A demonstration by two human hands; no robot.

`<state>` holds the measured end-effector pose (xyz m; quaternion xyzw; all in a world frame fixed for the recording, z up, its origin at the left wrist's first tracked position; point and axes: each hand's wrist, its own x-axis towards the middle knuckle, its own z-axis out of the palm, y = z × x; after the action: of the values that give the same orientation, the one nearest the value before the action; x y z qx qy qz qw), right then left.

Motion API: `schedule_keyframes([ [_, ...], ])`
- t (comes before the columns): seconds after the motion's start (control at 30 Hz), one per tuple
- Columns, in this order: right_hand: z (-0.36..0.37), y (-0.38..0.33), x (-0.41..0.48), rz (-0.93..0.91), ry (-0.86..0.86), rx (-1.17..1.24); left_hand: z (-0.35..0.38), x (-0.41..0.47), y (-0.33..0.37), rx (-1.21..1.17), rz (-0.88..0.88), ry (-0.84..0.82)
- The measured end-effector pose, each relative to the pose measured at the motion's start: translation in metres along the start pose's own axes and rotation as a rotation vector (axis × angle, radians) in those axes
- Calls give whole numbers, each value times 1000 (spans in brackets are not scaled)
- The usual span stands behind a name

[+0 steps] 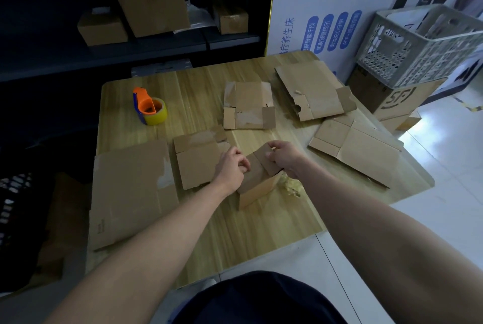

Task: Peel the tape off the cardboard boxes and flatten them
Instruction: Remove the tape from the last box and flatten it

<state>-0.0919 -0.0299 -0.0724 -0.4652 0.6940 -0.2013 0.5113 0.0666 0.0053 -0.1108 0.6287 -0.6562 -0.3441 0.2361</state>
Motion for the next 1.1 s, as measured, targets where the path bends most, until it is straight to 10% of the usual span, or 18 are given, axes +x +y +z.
schedule_keyframes([
  [1.1, 5, -18, -11, 7, -20, -49, -19, -1, 15, 267, 2, -94],
])
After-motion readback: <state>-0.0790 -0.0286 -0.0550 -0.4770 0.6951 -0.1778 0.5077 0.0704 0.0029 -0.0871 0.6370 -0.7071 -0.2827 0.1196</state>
